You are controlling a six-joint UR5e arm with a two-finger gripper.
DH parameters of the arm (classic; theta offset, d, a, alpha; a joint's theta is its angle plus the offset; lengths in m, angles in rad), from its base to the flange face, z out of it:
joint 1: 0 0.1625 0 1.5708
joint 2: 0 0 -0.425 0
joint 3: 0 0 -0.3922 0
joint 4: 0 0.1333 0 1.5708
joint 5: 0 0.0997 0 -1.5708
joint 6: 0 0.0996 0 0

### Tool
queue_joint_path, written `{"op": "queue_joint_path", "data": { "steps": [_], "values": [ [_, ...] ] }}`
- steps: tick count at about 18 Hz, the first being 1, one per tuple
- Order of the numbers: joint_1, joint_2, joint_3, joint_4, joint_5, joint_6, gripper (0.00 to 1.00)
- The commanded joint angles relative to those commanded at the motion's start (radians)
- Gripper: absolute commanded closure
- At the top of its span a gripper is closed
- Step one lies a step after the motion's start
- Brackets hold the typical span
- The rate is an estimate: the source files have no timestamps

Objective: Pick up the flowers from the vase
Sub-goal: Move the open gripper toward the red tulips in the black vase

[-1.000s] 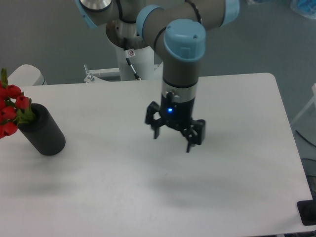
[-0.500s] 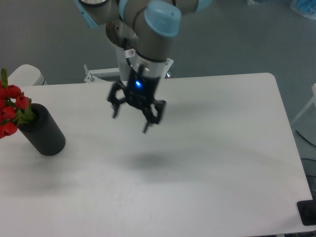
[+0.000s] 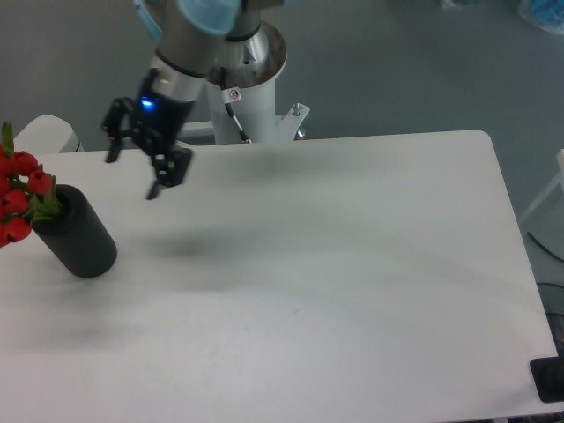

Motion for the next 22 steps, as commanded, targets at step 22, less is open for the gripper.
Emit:
{"op": "queue_joint_path", "data": {
  "steps": [22],
  "values": [
    [-0.081, -0.118, 0.086, 0.006, 0.006, -0.17, 0.01]
  ]
}}
